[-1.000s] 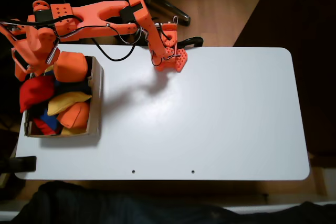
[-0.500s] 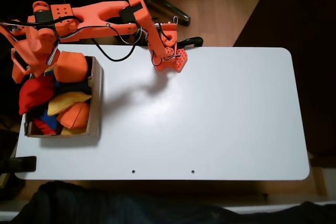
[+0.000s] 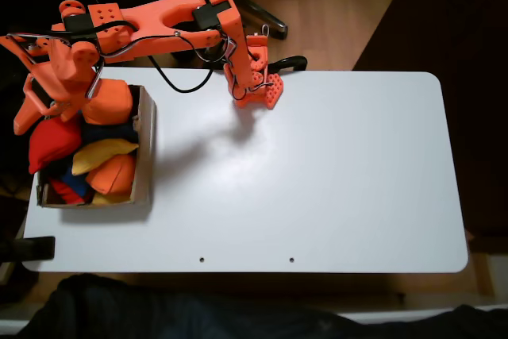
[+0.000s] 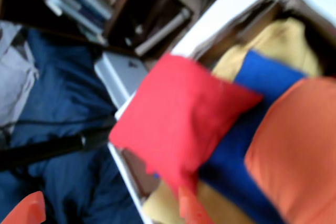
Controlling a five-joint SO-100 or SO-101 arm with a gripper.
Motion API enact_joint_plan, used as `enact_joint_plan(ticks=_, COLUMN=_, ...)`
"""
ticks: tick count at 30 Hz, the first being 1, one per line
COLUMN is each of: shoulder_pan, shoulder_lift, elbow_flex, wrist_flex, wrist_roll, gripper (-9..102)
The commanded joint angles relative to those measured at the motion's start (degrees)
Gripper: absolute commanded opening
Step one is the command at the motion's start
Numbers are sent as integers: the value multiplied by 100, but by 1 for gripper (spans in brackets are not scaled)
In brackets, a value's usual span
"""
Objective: Grasp a bag and put it in the box.
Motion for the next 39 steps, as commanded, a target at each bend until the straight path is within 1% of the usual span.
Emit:
enact_joint_plan(ticks=1, shoulder_pan=-26, shoulder_lift=387, elbow_flex=26, wrist_flex=-44, wrist_roll=79, gripper=52)
enact_joint_plan(ticks=8, shoulder_pan=-97, shoulder_lift=650, elbow_flex=308, wrist_flex=-53, wrist_roll=123, gripper=55)
enact_joint_plan(ticks=14, shoulder_pan=-193, shoulder_lift=993, elbow_flex=677, wrist_flex=-44, wrist_roll=220, gripper=61)
enact_joint_plan(ticks=18, shoulder_pan=-281, shoulder_lift=1283, elbow_flex=896, wrist_flex=-44, wrist_roll=264, gripper=62)
enact_joint_plan(ticks=21, shoulder_pan=-352, shoulder_lift=1485, elbow_flex=1046, wrist_flex=-44, wrist_roll=316, gripper=66)
enact_joint_plan(ticks=28, shoulder_pan=-510, shoulder_lift=2004, elbow_flex=1406, wrist_flex=-35, wrist_roll=387, gripper=68)
enact_joint_plan(ticks=35, shoulder_pan=-729, shoulder_lift=2619, elbow_flex=1688, wrist_flex=193, wrist_roll=475, gripper=71)
enact_joint_plan(ticks=38, shoulder_pan=-870, shoulder_lift=2918, elbow_flex=1854, wrist_flex=308, wrist_roll=536, gripper=76)
enact_joint_plan(ticks=39, shoulder_pan=-932, shoulder_lift=3032, elbow_flex=1916, wrist_flex=316, wrist_roll=545, gripper=76)
